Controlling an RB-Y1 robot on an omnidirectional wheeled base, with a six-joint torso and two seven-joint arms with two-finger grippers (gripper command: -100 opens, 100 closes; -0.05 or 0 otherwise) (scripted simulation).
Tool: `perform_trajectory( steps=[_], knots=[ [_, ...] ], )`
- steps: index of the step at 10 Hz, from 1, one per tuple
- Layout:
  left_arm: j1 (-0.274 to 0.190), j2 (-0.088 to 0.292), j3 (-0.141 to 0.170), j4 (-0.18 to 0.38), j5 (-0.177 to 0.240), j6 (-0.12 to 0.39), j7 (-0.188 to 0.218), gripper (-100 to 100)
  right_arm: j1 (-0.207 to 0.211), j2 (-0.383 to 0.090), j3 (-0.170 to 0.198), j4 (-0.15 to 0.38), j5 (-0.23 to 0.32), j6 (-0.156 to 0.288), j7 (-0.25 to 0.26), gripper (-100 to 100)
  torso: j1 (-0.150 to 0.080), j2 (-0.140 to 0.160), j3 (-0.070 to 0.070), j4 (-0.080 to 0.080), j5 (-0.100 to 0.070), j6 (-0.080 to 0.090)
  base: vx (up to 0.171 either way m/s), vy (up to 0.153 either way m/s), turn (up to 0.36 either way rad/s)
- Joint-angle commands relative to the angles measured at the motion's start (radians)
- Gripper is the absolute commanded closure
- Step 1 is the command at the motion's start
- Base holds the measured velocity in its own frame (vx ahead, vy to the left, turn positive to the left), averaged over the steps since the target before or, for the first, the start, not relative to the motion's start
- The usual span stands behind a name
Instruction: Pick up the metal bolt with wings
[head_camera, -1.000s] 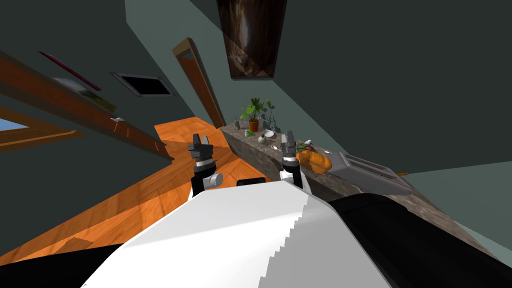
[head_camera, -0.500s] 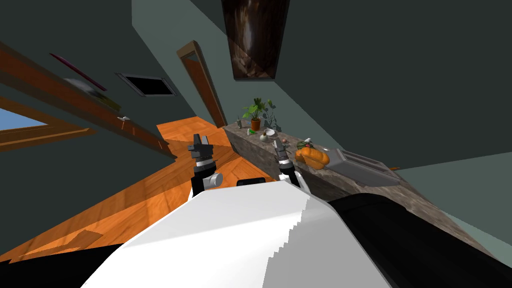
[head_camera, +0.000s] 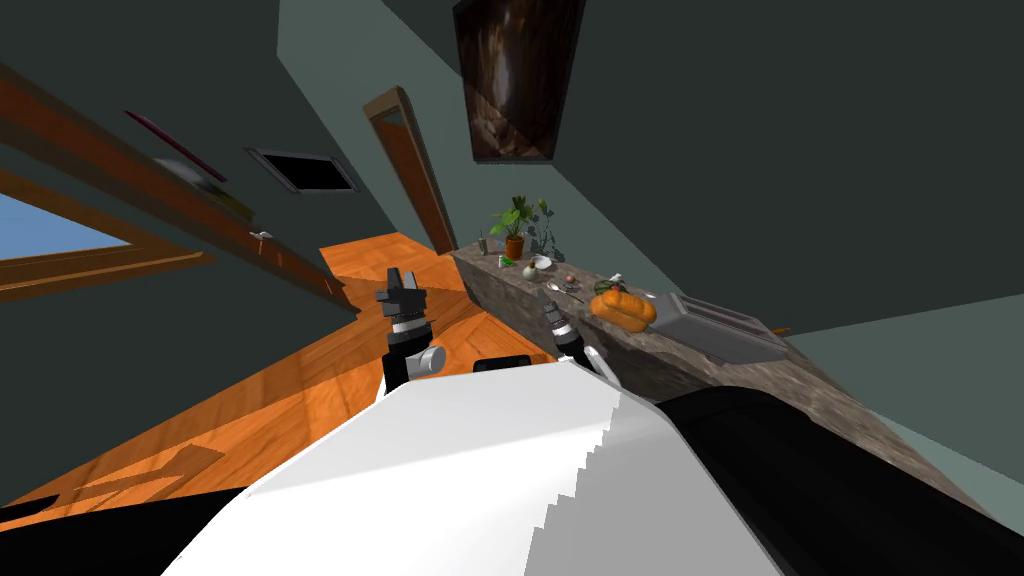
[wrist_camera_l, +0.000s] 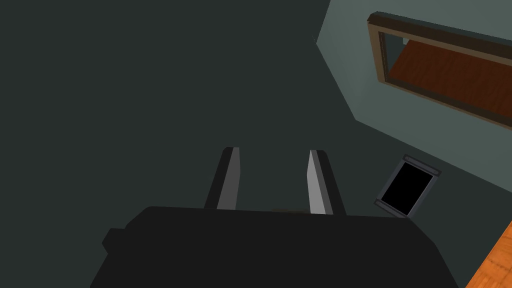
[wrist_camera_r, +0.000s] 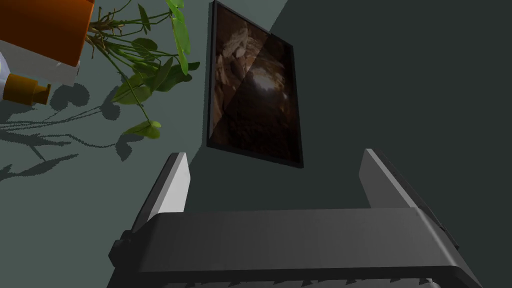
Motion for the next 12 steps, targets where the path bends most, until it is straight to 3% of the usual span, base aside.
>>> perform_trajectory(
  steps=[1, 2, 3, 4, 5, 6, 7, 8, 9, 10, 11, 12],
  knots=[
    [0.000, 0.000, 0.000, 0.000, 0.000, 0.000, 0.000, 0, 0.013, -0.050, 0.039, 0.029, 0.027, 0.017, -0.004, -100, 0.000, 0.000, 0.000, 0.000, 0.000, 0.000, -0.070, 0.049, 0.046],
    [0.000, 0.000, 0.000, 0.000, 0.000, 0.000, 0.000, 0, 0.013, -0.069, 0.039, 0.029, 0.027, 0.017, -0.004, -100, 0.000, 0.000, 0.000, 0.000, 0.000, 0.000, -0.066, 0.043, 0.023],
    [0.000, 0.000, 0.000, 0.000, 0.000, 0.000, 0.000, 0, 0.021, -0.106, 0.075, 0.060, 0.051, 0.032, -0.009, -100, 0.000, 0.000, 0.000, 0.000, 0.000, 0.000, -0.067, 0.058, 0.051],
    [0.000, 0.000, 0.000, 0.000, 0.000, 0.000, 0.000, 0, 0.021, -0.126, 0.075, 0.060, 0.051, 0.032, -0.009, -100, 0.000, 0.000, 0.000, 0.000, 0.000, 0.000, -0.060, 0.049, 0.028],
    [0.000, 0.000, 0.000, 0.000, 0.000, 0.000, 0.000, 0, 0.027, -0.164, 0.112, 0.093, 0.077, 0.048, -0.014, -100, 0.000, -0.001, 0.000, 0.000, 0.000, 0.000, -0.070, 0.069, 0.091],
    [0.000, 0.000, 0.000, 0.000, 0.000, 0.000, 0.000, 0, 0.027, -0.184, 0.112, 0.093, 0.077, 0.048, -0.014, -100, 0.001, 0.000, 0.000, 0.000, 0.000, 0.000, -0.061, 0.049, 0.027],
    [0.000, 0.000, 0.000, 0.000, 0.000, 0.000, 0.000, 0, 0.033, -0.220, 0.150, 0.128, 0.103, 0.065, -0.021, -100, 0.000, 0.000, 0.000, 0.000, 0.000, 0.000, -0.049, 0.043, 0.073],
    [0.000, 0.000, 0.000, 0.000, 0.000, 0.000, 0.000, 0, 0.033, -0.245, 0.150, 0.128, 0.103, 0.065, -0.021, -100, 0.000, -0.001, -0.001, 0.000, 0.000, 0.000, -0.038, 0.037, 0.045],
    [0.000, 0.000, 0.000, 0.000, 0.000, 0.000, 0.000, 0, 0.038, -0.279, 0.190, 0.164, 0.129, 0.082, -0.030, -100, -0.001, -0.002, -0.001, 0.000, 0.000, 0.000, -0.052, 0.057, 0.105],
    [0.000, 0.000, 0.000, 0.000, 0.000, 0.000, 0.000, 0, 0.038, -0.306, 0.190, 0.164, 0.129, 0.082, -0.030, -100, 0.000, -0.001, -0.001, 0.000, 0.000, 0.000, -0.037, 0.046, 0.037],
    [0.000, 0.000, 0.000, 0.000, 0.000, 0.000, 0.000, 0, 0.043, -0.343, 0.229, 0.202, 0.156, 0.099, -0.040, -100, -0.001, -0.002, -0.001, 0.000, 0.000, 0.000, -0.028, 0.055, 0.101],
    [0.000, 0.000, 0.000, 0.000, 0.000, 0.000, 0.000, 0, 0.043, -0.369, 0.230, 0.202, 0.156, 0.099, -0.040, -100, 0.000, -0.003, -0.002, -0.001, 0.000, 0.000, -0.021, 0.044, 0.059]
  ],
)
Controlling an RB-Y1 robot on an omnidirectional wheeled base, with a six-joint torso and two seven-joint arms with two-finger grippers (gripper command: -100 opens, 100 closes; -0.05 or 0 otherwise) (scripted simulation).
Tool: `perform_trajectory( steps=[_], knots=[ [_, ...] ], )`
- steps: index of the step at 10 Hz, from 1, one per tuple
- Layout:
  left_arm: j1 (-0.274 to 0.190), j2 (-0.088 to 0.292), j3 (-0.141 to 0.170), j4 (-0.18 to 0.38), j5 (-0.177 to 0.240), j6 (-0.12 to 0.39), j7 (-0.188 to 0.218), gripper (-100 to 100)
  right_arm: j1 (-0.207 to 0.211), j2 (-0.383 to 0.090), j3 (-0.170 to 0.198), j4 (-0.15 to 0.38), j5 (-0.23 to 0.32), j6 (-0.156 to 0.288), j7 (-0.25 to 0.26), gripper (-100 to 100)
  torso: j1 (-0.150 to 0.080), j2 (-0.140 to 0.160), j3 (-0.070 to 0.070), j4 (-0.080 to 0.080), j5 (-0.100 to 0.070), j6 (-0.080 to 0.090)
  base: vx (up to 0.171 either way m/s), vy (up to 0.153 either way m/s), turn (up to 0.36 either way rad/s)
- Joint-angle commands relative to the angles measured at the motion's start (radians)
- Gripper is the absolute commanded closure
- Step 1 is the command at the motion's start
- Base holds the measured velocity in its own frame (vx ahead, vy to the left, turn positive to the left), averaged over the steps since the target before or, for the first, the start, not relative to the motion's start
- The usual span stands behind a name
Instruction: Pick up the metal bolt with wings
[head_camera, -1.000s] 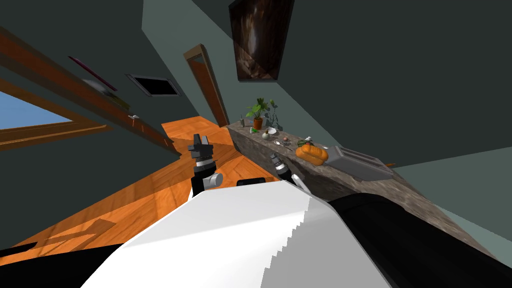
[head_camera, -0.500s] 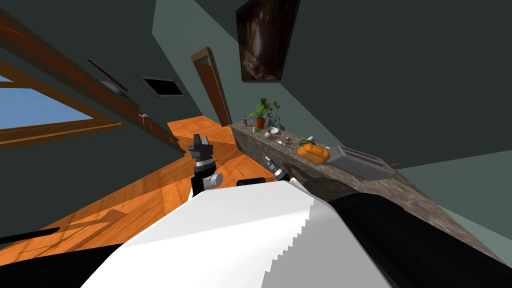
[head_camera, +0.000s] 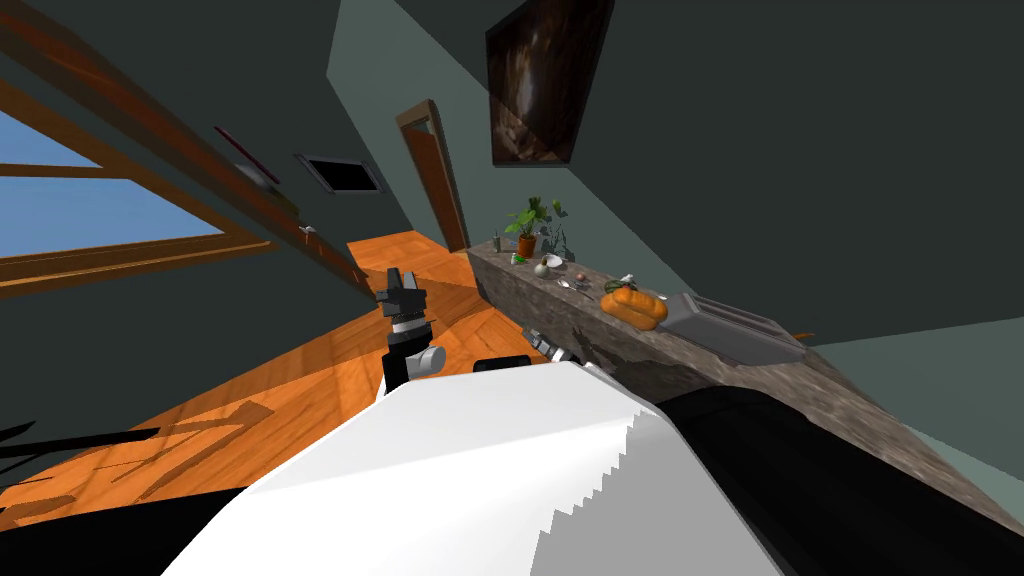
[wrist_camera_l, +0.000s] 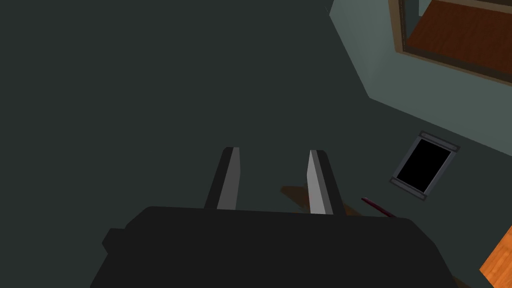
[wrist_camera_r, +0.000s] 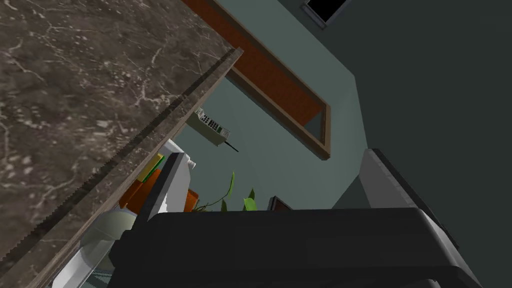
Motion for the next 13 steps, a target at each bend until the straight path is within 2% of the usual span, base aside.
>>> perform_trajectory(
  steps=[1, 2, 3, 4, 5, 6, 7, 8, 10, 11, 12, 13],
  knots=[
    [0.000, 0.000, 0.000, 0.000, 0.000, 0.000, 0.000, 0, 0.012, -0.050, 0.048, 0.039, 0.032, 0.019, -0.010, -100, 0.000, 0.000, 0.000, 0.000, 0.000, 0.000, -0.023, 0.055, 0.128],
    [0.000, 0.000, 0.000, 0.000, 0.000, 0.000, 0.000, 0, 0.012, -0.080, 0.048, 0.039, 0.032, 0.019, -0.010, -100, 0.001, 0.000, 0.000, 0.000, 0.000, 0.000, -0.017, 0.044, 0.051],
    [0.000, 0.000, 0.000, 0.000, 0.000, 0.000, 0.000, 0, 0.012, -0.080, 0.048, 0.039, 0.032, 0.019, -0.010, -100, 0.000, 0.000, 0.000, 0.000, 0.000, 0.000, -0.005, 0.014, -0.017],
    [0.000, 0.000, 0.000, 0.000, 0.000, 0.000, 0.000, 0, 0.015, -0.130, 0.090, 0.071, 0.058, 0.037, -0.023, -100, -0.002, -0.001, -0.001, 0.000, 0.000, 0.000, -0.005, 0.029, 0.137],
    [0.000, 0.000, 0.000, 0.000, 0.000, 0.000, 0.000, 0, 0.015, -0.144, 0.090, 0.079, 0.058, 0.037, -0.023, -100, -0.001, -0.001, -0.001, 0.000, 0.000, 0.000, -0.007, 0.028, 0.072],
    [0.000, 0.000, 0.000, 0.000, 0.000, 0.000, 0.000, 0, 0.018, -0.177, 0.132, 0.118, 0.084, 0.055, -0.039, -100, -0.001, -0.001, -0.001, 0.000, 0.000, 0.000, -0.005, 0.051, 0.150],
    [0.000, 0.000, 0.000, 0.000, 0.000, 0.000, 0.000, 0, 0.018, -0.210, 0.132, 0.120, 0.084, 0.055, -0.039, -100, 0.000, -0.001, -0.001, 0.000, 0.000, -0.001, -0.004, 0.046, 0.062],
    [0.000, 0.000, 0.000, 0.000, 0.000, 0.000, 0.000, 0, 0.019, -0.243, 0.175, 0.150, 0.110, 0.072, -0.057, -100, 0.000, -0.001, -0.001, 0.000, 0.000, 0.000, 0.003, 0.060, 0.145],
    [0.000, 0.000, 0.000, 0.000, 0.000, 0.000, 0.000, 0, 0.019, -0.275, 0.175, 0.160, 0.110, 0.072, -0.057, -100, 0.000, -0.002, -0.001, 0.000, 0.000, 0.000, 0.007, 0.029, 0.022],
    [0.000, 0.000, 0.000, 0.000, 0.000, 0.000, 0.000, 0, 0.020, -0.313, 0.217, 0.201, 0.135, 0.090, -0.076, -100, -0.002, -0.002, -0.001, 0.000, 0.000, 0.000, 0.012, 0.031, 0.155],
    [0.000, 0.000, 0.000, 0.000, 0.000, 0.000, 0.000, 0, 0.020, -0.337, 0.217, 0.201, 0.135, 0.090, -0.076, -100, -0.001, -0.002, -0.001, 0.000, 0.000, 0.000, 0.014, 0.033, 0.080],
    [0.000, 0.000, 0.000, 0.000, 0.000, 0.000, 0.000, 0, 0.021, -0.374, 0.260, 0.237, 0.159, 0.107, -0.097, -100, -0.001, -0.003, -0.002, 0.000, 0.000, 0.000, 0.026, 0.046, 0.161]
  ],
)
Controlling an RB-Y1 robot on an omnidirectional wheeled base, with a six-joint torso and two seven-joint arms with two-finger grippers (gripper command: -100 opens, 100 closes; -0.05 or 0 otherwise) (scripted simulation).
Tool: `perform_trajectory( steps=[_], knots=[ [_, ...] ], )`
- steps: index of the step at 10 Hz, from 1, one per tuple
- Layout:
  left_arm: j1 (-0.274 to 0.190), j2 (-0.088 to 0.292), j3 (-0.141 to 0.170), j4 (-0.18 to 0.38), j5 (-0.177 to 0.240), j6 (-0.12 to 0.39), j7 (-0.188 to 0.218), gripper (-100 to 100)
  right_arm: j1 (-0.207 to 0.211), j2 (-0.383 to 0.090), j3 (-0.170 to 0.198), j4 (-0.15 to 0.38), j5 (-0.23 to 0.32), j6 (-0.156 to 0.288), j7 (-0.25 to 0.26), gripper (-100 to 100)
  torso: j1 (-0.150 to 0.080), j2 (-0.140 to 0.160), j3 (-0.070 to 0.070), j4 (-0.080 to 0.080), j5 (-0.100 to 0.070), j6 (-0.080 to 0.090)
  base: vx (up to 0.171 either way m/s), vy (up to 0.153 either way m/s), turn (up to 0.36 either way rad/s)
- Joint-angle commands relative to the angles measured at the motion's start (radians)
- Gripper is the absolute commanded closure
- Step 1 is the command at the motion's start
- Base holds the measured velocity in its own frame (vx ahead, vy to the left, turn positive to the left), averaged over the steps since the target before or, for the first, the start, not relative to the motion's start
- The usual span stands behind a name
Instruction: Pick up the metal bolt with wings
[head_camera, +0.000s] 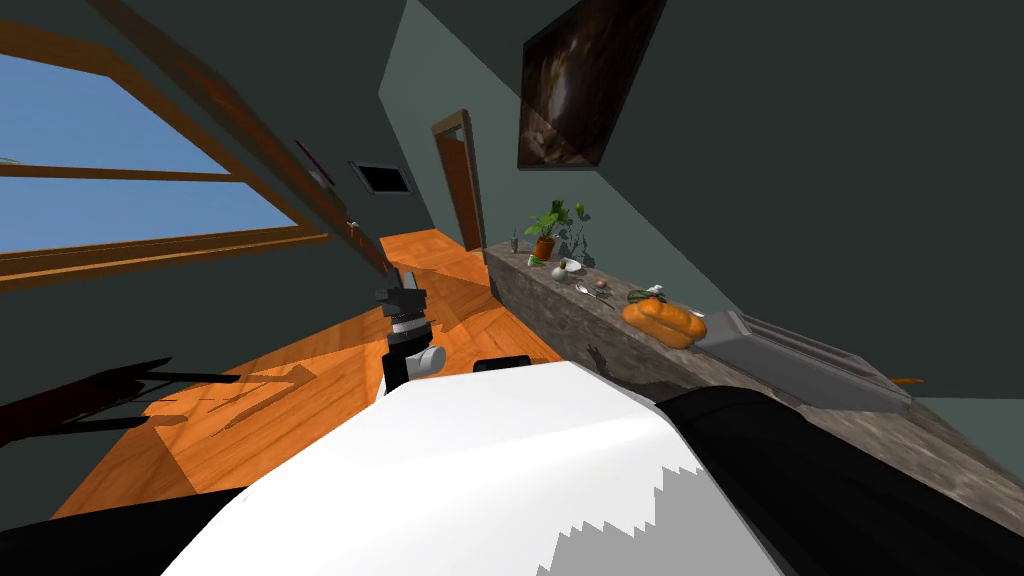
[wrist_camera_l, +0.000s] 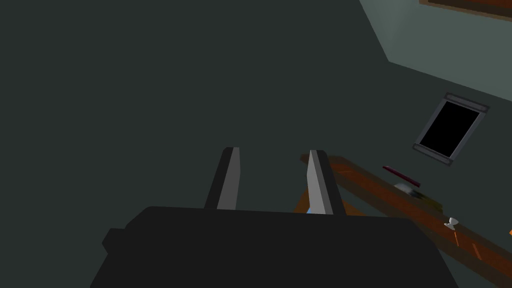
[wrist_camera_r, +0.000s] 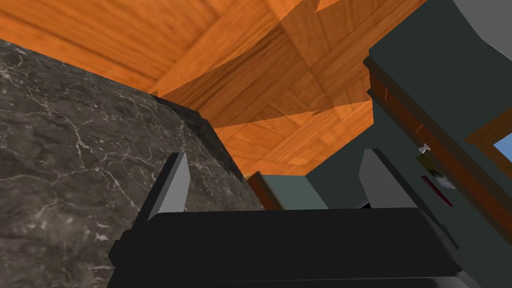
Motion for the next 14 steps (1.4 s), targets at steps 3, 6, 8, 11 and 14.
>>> perform_trajectory(
  steps=[3, 6, 8, 11, 14],
  knots=[
    [0.000, 0.000, 0.000, 0.000, 0.000, 0.000, 0.000, 0, -0.006, -0.111, 0.069, 0.065, 0.037, 0.025, -0.032, -100, 0.000, 0.000, 0.000, 0.000, 0.000, 0.000, 0.024, 0.038, 0.117],
    [0.000, 0.000, 0.000, 0.000, 0.000, 0.000, 0.000, 0, -0.007, -0.174, 0.112, 0.104, 0.060, 0.041, -0.057, -100, -0.001, -0.001, -0.001, 0.000, 0.000, 0.000, 0.032, 0.023, 0.076],
    [0.000, 0.000, 0.000, 0.000, 0.000, 0.000, 0.000, 0, -0.009, -0.236, 0.153, 0.141, 0.081, 0.056, -0.082, -100, -0.001, 0.000, 0.000, 0.000, 0.000, 0.000, 0.032, 0.030, 0.129],
    [0.000, 0.000, 0.000, 0.000, 0.000, 0.000, 0.000, 0, -0.016, -0.324, 0.231, 0.210, 0.121, 0.084, -0.137, -100, -0.001, -0.002, -0.001, 0.000, 0.000, 0.000, 0.055, 0.033, 0.153],
    [0.000, 0.000, 0.000, 0.000, 0.000, 0.000, 0.000, 0, -0.020, -0.413, 0.272, 0.242, 0.139, 0.097, -0.166, -100, -0.001, -0.003, -0.002, 0.000, 0.000, 0.000, 0.054, 0.020, 0.112]
  ],
)
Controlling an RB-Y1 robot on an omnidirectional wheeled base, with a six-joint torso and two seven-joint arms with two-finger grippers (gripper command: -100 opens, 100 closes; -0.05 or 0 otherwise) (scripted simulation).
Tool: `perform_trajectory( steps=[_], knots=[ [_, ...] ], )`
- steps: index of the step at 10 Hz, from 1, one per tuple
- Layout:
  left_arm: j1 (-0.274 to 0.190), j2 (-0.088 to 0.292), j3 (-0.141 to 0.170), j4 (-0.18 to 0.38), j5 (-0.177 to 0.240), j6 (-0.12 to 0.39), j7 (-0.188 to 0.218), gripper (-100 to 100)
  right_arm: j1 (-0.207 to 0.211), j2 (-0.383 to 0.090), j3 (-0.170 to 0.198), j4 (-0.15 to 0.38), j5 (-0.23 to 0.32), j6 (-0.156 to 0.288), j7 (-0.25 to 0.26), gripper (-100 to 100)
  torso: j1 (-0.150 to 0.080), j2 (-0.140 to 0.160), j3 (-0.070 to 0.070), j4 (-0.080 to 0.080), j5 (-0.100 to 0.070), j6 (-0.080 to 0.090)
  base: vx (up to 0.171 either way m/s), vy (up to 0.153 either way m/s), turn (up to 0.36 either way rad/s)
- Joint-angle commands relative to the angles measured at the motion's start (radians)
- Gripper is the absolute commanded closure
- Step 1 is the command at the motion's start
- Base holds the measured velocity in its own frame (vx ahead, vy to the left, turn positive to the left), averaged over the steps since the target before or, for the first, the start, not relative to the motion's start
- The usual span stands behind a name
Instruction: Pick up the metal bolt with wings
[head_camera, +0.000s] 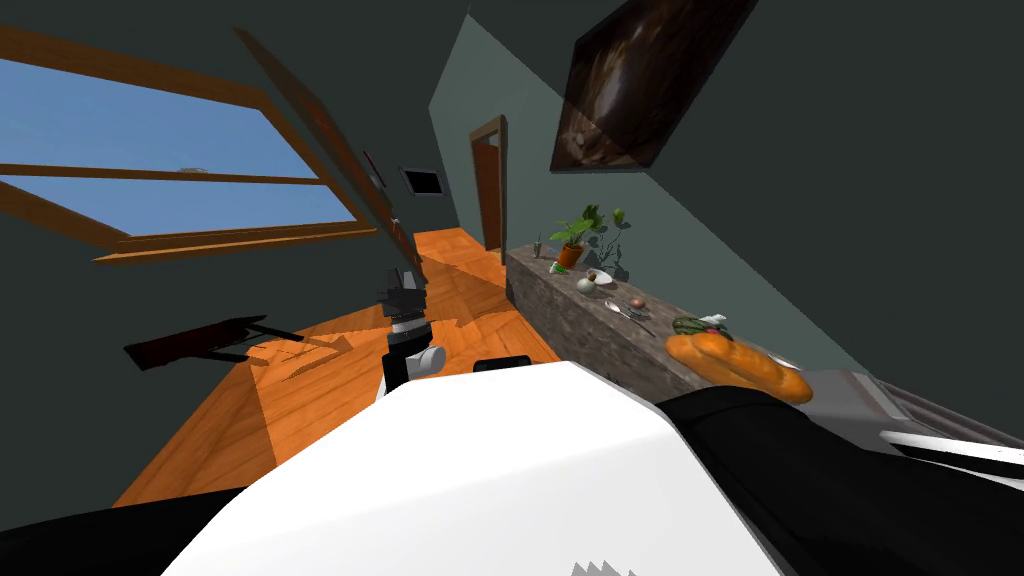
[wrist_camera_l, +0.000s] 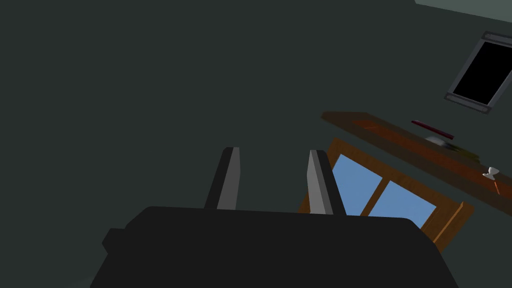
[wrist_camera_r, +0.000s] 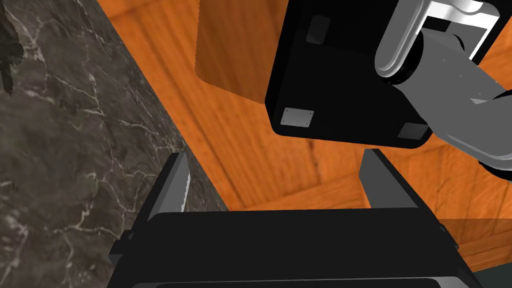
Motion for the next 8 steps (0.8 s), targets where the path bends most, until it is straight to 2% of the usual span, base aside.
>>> perform_trajectory(
  steps=[1, 2, 3, 4, 5, 6, 7, 8],
  knots=[
    [0.000, 0.000, 0.000, 0.000, 0.000, 0.000, 0.000, 0, 0.028, 0.003, -0.025, 0.026, 0.004, -0.013, 0.017, -100, 0.000, 0.000, 0.000, 0.000, 0.000, 0.000, 0.023, 0.001, 0.008],
    [0.000, 0.000, 0.000, 0.000, 0.000, 0.000, 0.000, 0, 0.022, -0.050, 0.012, 0.056, 0.021, -0.001, -0.012, -100, 0.000, 0.002, 0.001, 0.000, 0.000, 0.001, 0.046, 0.012, 0.157],
    [0.000, 0.000, 0.000, 0.000, 0.000, 0.000, 0.000, 0, 0.022, -0.051, 0.012, 0.056, 0.021, -0.001, -0.012, -100, 0.000, 0.001, 0.001, 0.000, 0.000, 0.000, 0.050, 0.006, 0.119],
    [0.000, 0.000, 0.000, 0.000, 0.000, 0.000, 0.000, 0, 0.016, -0.100, 0.047, 0.084, 0.036, 0.010, -0.041, -100, 0.000, 0.001, 0.000, 0.000, 0.000, 0.000, 0.070, 0.000, 0.177],
    [0.000, 0.000, 0.000, 0.000, 0.000, 0.000, 0.000, 0, 0.009, -0.127, 0.078, 0.110, 0.051, 0.021, -0.070, -100, -0.001, -0.001, 0.000, 0.000, 0.000, 0.000, 0.109, -0.013, 0.213],
    [0.000, 0.000, 0.000, 0.000, 0.000, 0.000, 0.000, 0, 0.009, -0.145, 0.067, 0.110, 0.051, 0.021, -0.070, -100, -0.002, -0.003, -0.001, -0.001, 0.000, 0.000, 0.089, -0.015, 0.111],
    [0.000, 0.000, 0.000, 0.000, 0.000, 0.000, 0.000, 0, 0.009, -0.150, 0.079, 0.110, 0.051, 0.021, -0.070, -100, -0.001, -0.003, -0.001, -0.001, 0.000, 0.000, 0.042, -0.003, 0.018],
    [0.000, 0.000, 0.000, 0.000, 0.000, 0.000, 0.000, 0, 0.002, -0.188, 0.110, 0.135, 0.064, 0.030, -0.098, -100, -0.001, 0.000, 0.000, 0.000, -0.001, 0.000, 0.062, -0.008, 0.156]
  ],
)
